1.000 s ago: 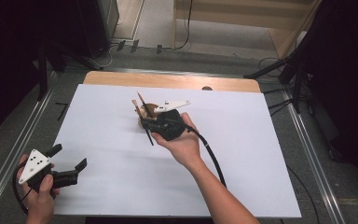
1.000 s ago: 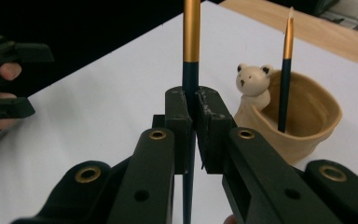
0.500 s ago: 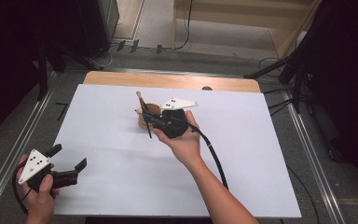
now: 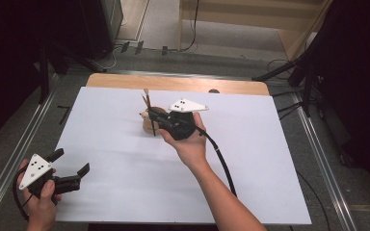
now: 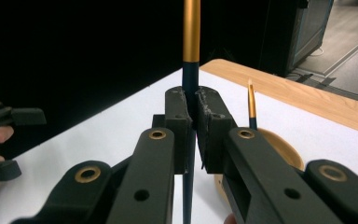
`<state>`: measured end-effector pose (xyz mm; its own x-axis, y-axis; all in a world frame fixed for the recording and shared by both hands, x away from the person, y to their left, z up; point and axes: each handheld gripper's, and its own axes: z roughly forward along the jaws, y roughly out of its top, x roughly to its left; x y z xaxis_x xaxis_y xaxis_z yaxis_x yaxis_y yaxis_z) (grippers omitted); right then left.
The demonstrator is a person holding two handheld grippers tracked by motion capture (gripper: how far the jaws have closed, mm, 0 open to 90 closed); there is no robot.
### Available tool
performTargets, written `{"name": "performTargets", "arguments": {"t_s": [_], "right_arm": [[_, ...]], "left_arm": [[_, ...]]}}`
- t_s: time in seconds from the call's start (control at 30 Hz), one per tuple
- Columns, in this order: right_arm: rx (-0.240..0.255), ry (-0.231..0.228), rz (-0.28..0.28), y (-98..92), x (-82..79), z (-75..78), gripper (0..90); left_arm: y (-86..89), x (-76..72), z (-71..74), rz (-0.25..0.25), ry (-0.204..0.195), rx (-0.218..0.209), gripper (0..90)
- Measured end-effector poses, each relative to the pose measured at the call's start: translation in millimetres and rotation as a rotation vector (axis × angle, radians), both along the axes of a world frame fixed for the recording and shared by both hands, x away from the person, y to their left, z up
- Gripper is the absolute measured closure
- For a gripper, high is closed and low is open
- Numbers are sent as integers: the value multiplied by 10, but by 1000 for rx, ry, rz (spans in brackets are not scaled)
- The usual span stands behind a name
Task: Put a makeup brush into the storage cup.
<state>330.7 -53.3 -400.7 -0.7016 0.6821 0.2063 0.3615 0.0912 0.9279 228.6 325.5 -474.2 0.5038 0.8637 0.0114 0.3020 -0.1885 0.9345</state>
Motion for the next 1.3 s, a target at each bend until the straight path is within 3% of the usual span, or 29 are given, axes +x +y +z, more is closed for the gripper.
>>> {"name": "performTargets", "arguments": {"t_s": [0.33,1.3], "right_arm": [[27,-32,-47,-33,59,-9,847],[108,-51,-131,-138,311,-111,846]], "left_arm": [[5,1,0,3,-3,-6,0],[-9,-2,-1,-1,-1,5,0]]}}
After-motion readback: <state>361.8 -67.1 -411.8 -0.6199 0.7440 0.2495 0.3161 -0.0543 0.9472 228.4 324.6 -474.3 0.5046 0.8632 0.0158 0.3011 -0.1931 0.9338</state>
